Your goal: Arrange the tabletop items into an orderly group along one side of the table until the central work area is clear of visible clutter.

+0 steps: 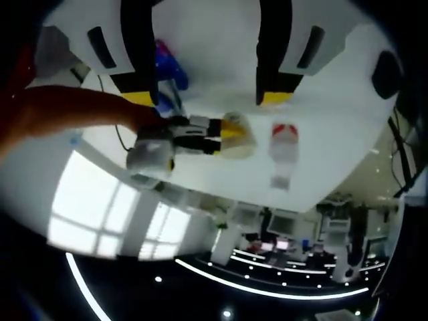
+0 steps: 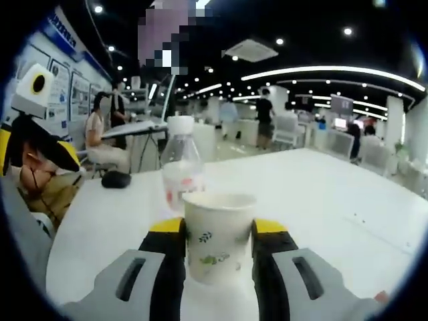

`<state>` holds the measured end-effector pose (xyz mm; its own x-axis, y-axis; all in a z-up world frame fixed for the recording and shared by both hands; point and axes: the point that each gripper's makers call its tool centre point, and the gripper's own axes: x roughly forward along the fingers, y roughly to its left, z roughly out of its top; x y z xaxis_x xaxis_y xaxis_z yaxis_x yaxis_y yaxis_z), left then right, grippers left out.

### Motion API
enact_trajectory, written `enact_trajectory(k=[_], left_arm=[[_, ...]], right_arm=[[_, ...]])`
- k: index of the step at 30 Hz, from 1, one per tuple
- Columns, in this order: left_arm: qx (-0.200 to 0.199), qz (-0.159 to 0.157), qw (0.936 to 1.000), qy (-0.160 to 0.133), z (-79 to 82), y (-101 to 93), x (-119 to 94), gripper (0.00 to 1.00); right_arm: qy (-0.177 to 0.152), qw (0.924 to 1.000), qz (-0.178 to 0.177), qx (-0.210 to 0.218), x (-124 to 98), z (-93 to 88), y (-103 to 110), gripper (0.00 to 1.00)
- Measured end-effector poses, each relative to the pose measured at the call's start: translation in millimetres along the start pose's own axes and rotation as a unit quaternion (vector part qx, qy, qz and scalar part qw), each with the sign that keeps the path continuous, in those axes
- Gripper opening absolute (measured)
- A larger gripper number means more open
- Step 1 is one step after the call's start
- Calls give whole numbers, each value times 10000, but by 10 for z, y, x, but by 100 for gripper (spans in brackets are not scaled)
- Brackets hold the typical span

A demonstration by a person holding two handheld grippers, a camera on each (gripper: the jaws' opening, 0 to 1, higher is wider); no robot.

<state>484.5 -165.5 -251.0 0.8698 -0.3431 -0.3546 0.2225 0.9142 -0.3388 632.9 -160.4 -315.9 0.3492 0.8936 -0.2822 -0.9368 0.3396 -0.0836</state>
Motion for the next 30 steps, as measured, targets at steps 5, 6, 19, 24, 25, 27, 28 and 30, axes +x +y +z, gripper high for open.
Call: enact_trajectory(k=[5,6,19,24,25,27,28,30], left_arm=[[-15,40,10000,33,-12,16,8,55],[-12,50,10000,41,-17,19,10,55],[47,99,9998,166,-81,12,21,55],[77,104,9998,154,-72,9,27,56],[79,103,9998,150,-70,6,29,57],[84,96,9998,133,-65,3,32,59],[109,78,9998,141,-66,-4,33,62],[176,24,9998,133,-64,-39,39,66]], right_arm=[[35,10000,51,59,76,-65,9,38],[46,10000,47,54,84,-77,10,38],[227,9996,154,58,116,-181,73,40],[529,9984,189,-99,32,-292,78,40],[641,9977,191,-108,15,-332,75,39],[696,9974,174,-84,11,-369,60,39],[702,9974,165,-69,10,-372,55,39],[713,9973,156,-68,16,-369,53,39]])
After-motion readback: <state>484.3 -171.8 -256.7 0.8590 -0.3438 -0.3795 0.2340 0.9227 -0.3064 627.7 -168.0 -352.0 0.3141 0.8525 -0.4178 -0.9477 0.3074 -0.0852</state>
